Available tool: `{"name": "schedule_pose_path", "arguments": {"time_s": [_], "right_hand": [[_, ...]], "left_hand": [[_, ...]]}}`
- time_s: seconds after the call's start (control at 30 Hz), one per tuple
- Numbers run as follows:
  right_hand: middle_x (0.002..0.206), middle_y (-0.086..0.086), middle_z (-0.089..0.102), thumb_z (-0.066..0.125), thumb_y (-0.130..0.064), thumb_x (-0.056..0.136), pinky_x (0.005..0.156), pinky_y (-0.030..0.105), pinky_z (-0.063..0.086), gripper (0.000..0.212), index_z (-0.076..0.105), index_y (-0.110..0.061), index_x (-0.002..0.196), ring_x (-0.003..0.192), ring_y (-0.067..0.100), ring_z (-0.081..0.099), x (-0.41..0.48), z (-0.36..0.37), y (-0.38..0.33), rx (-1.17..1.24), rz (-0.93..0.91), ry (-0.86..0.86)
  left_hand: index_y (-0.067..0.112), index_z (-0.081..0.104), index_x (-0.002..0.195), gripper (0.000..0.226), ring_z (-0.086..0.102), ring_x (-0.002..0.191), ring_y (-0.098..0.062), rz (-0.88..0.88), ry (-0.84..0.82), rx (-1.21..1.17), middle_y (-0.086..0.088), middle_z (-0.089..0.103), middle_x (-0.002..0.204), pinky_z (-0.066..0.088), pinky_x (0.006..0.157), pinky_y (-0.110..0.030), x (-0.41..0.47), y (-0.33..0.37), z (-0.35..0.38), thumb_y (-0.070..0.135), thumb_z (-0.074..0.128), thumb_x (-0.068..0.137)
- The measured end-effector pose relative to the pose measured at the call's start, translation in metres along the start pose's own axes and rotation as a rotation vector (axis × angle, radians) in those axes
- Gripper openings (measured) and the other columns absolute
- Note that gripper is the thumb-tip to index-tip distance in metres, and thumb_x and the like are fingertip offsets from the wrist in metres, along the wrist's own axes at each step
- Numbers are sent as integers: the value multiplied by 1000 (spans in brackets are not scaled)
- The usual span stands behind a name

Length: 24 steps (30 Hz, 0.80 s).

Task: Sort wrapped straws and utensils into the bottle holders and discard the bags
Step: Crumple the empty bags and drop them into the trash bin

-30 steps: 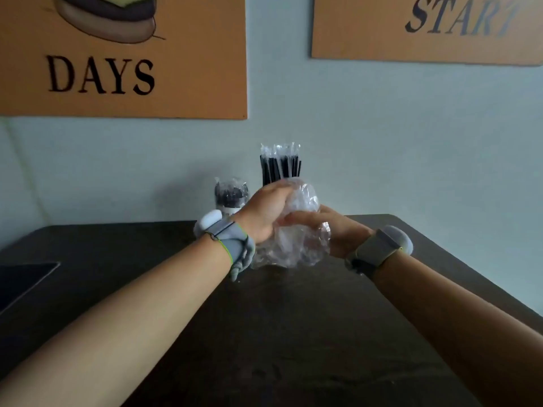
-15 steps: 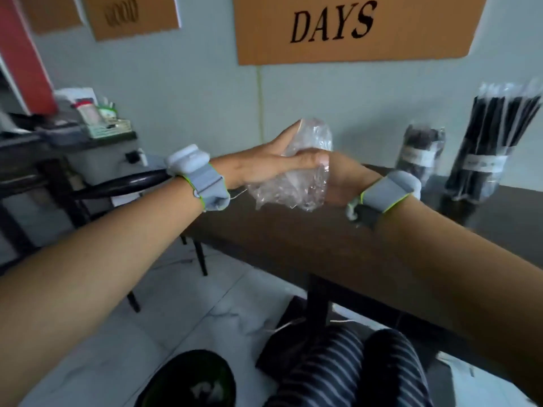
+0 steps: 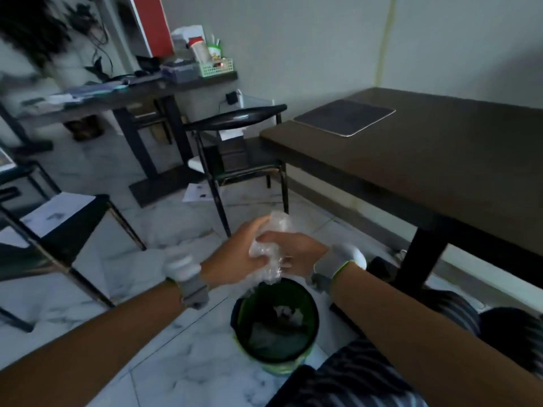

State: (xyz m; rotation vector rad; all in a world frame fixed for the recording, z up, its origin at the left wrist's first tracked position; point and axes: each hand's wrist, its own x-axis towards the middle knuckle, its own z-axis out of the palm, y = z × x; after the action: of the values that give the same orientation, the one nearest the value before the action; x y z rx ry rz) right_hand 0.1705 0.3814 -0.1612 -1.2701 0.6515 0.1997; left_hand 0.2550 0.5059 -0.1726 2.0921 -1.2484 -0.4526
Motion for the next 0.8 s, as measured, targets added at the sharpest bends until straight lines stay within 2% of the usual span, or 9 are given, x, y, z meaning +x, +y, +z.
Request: {"name": "schedule_pose_path", "arguments": {"time_s": [0.17, 0.27, 0.33, 0.37, 0.47, 0.53, 0.63, 0.73, 0.8], "right_hand": [[83, -5, 60, 71, -21, 79, 91, 33, 46, 17, 55, -24, 77, 79, 13, 56, 53, -5, 56, 23, 114, 116], [95, 3, 55, 65, -9, 84, 73, 26, 47, 14, 58, -12, 94, 77, 14, 53, 72, -15, 76, 92, 79, 181], [109, 8, 54, 63, -7, 85, 64, 24, 45, 50, 42, -5, 130, 84, 17, 54, 89, -25, 87, 100, 82, 226], [115, 10, 54, 63, -8, 86, 62, 22, 46, 55, 38, -6, 134, 89, 19, 55, 98, -30, 94, 71, 91, 237], [87, 4, 57, 62, -10, 86, 60, 13, 49, 16, 54, -13, 98, 76, 15, 54, 120, -46, 116, -16, 121, 259], [82, 2, 54, 64, -12, 84, 68, 17, 46, 12, 54, -16, 89, 77, 15, 53, 134, -58, 130, -46, 145, 281], [67, -4, 51, 63, -10, 86, 49, 9, 38, 16, 48, -17, 86, 64, 9, 45, 148, -69, 147, -71, 172, 292], [54, -4, 44, 62, -8, 86, 36, 9, 34, 19, 43, -8, 91, 42, 1, 47, 157, -81, 162, -76, 233, 294], [60, -8, 50, 60, -7, 87, 49, 13, 46, 13, 49, -13, 85, 53, 2, 52, 160, -90, 166, -51, 246, 325]], "left_hand": [[39, 18, 140, 72, 57, 115, -34, -65, -38, 118, -8, 37, 141, 47, 96, -45, -4, -76, 52, 10, 57, 87], [34, 19, 145, 69, 61, 105, -36, -120, -92, 150, -10, 35, 141, 51, 87, -43, 5, -100, 82, 11, 53, 90], [28, 20, 148, 67, 59, 109, -35, -145, -121, 169, -12, 34, 143, 50, 89, -40, 16, -120, 106, 13, 51, 91], [26, 21, 148, 66, 55, 115, -34, -160, -131, 168, -13, 34, 144, 49, 92, -40, 21, -130, 119, 13, 50, 91], [25, 18, 149, 67, 41, 131, -35, -243, -198, 140, -17, 30, 149, 36, 107, -44, 35, -155, 161, 11, 49, 90], [29, 17, 150, 70, 41, 128, -35, -364, -236, 170, -17, 31, 147, 36, 107, -46, 46, -168, 188, 10, 47, 89], [36, 15, 149, 71, 40, 123, -35, -428, -267, 221, -13, 29, 145, 40, 102, -46, 53, -188, 224, 12, 45, 89], [36, 4, 150, 68, 14, 144, -37, -448, -350, 314, -12, 8, 159, 24, 115, -50, 57, -205, 258, 9, 34, 95], [28, -5, 151, 63, -1, 149, -33, -481, -386, 412, -8, -5, 162, 15, 118, -53, 64, -214, 277, 12, 27, 99]]}}
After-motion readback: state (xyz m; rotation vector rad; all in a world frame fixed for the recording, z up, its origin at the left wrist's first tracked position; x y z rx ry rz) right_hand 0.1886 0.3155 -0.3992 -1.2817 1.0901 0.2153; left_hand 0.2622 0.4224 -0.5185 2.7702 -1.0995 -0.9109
